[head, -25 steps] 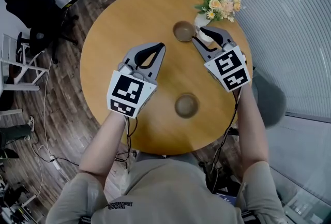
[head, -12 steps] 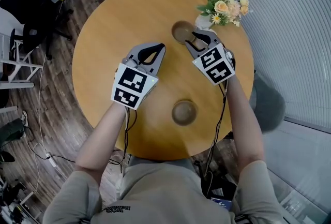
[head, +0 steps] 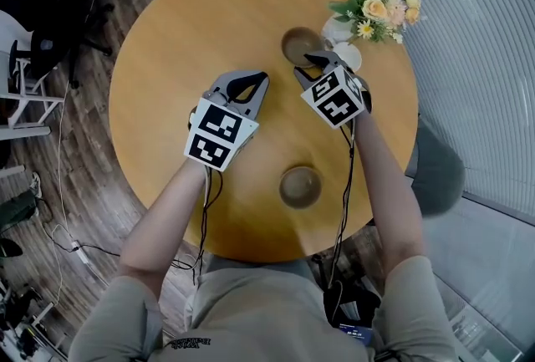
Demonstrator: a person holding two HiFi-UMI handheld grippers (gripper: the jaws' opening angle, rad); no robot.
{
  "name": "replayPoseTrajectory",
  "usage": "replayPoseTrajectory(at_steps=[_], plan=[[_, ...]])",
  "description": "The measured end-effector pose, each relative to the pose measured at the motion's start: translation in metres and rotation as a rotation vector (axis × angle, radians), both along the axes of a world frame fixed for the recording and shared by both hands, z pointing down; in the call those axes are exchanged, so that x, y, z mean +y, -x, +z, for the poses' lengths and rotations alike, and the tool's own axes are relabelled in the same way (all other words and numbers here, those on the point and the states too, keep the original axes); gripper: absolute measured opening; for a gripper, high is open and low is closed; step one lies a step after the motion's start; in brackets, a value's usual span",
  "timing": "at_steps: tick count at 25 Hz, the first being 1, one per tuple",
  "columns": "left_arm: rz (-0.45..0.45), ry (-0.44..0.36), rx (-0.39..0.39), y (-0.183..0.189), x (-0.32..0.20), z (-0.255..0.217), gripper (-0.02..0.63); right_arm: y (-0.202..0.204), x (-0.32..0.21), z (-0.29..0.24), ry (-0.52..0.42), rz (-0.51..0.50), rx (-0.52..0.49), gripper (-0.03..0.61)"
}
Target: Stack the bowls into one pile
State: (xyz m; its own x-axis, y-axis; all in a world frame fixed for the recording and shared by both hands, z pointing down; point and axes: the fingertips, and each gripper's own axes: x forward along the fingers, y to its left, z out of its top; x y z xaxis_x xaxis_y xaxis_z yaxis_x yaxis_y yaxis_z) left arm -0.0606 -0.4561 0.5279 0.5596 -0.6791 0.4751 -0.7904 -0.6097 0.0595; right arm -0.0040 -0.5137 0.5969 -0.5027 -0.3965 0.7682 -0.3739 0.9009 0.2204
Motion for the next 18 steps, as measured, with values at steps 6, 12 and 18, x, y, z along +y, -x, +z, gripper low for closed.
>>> replayPoseTrajectory(at_steps=[6,12,18], plan=[[-0.003,0.033,0.020,-0.001,0.002,0.014,0.018,0.008,-0.002,0.030,0.010,-0.033,0.085,0.133],[0.003,0.078,0.018,-0.001,0.012,0.029,0.018,0.007,0.001,0.048,0.018,-0.009,0.145,0.132],[-0.009,0.092,0.027,-0.001,0.017,0.038,0.018,0.005,-0.003,0.057,-0.032,0.006,0.198,0.095]])
